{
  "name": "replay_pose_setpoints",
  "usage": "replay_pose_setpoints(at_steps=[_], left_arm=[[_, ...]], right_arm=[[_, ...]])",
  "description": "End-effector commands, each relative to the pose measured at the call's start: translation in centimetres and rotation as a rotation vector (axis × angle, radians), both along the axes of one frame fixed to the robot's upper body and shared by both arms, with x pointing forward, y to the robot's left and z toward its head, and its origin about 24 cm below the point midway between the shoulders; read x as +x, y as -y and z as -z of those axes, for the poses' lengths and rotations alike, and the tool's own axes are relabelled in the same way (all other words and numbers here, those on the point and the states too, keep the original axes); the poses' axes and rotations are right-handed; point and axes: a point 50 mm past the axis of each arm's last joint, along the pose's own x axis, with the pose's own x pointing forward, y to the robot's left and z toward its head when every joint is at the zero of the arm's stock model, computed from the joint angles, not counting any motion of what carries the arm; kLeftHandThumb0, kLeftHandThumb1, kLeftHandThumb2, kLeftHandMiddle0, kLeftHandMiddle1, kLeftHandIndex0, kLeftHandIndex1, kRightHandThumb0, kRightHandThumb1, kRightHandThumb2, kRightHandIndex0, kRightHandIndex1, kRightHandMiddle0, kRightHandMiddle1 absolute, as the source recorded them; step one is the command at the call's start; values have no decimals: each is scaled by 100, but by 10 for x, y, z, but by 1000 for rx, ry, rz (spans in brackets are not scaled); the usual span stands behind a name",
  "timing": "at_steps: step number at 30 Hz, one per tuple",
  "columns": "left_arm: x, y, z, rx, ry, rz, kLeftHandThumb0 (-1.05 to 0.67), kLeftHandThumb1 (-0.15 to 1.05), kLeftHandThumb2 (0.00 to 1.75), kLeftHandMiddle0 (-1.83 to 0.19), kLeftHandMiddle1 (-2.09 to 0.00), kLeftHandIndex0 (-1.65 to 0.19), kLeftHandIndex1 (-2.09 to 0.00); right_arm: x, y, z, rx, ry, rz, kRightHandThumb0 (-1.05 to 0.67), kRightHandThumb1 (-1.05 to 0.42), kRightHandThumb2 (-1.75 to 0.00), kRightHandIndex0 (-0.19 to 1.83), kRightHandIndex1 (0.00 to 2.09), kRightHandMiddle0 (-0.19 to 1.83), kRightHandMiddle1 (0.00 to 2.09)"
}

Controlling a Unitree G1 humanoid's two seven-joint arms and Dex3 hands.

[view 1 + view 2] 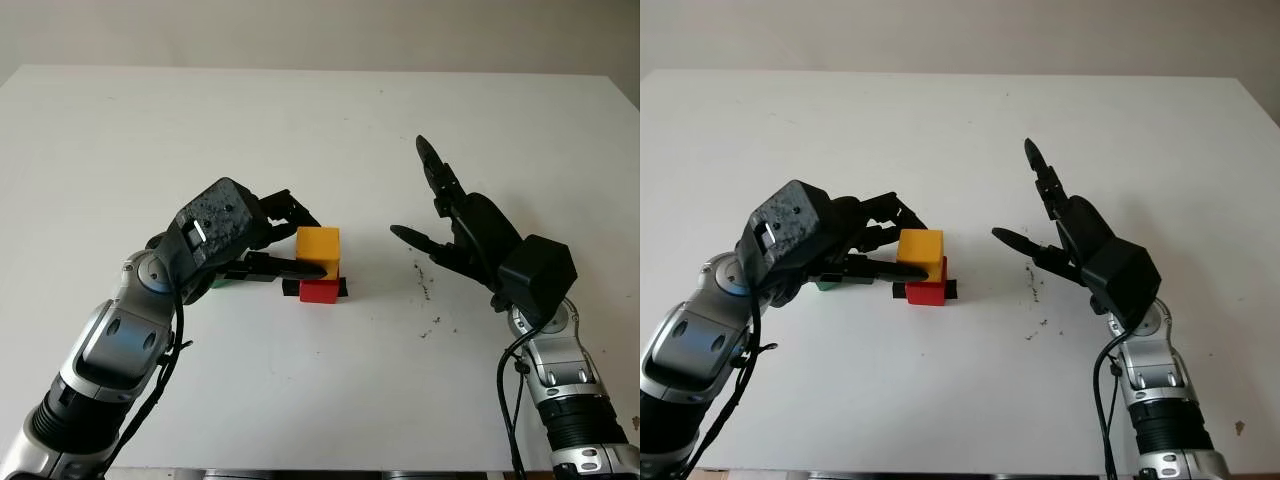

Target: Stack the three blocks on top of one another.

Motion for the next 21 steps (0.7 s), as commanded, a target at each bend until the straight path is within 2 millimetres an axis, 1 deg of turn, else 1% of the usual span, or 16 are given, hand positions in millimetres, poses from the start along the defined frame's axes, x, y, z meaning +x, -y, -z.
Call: replay_pose_setpoints(at_steps=[1,4,7,14,16,19,21], left_arm=[[-1,1,4,15,-17,4,-36,102,5,-25,-7,-22,-155],[-1,1,3,13,-28,8,-35,102,5,-26,-6,-24,-157],[-2,1,3,12,-28,17,-36,102,5,-25,-6,-25,-156],[-2,1,2,24,-39,27,-37,102,5,-24,-5,-25,-149],[-2,2,1,27,-40,31,-38,102,5,-24,-5,-25,-148],[-3,2,0,37,-42,34,-43,100,5,-22,-5,-23,-141],[-4,3,-1,31,-46,40,-46,98,5,-18,-4,-19,-125]], right_arm=[[-2,3,-3,-13,16,8,-69,-105,-13,-19,5,-10,6],[-2,3,-2,16,3,0,-68,-105,-13,-19,4,-10,5],[-1,2,-2,8,9,-8,-68,-105,-13,-19,3,-11,5],[-1,2,-3,-12,14,-3,-69,-105,-15,-19,4,-10,5],[-1,2,-2,5,5,-3,-69,-105,-14,-19,4,-11,5],[-1,2,-2,9,1,-7,-68,-105,-13,-19,4,-11,5],[-1,2,-2,2,6,-9,-68,-105,-13,-19,4,-10,5]])
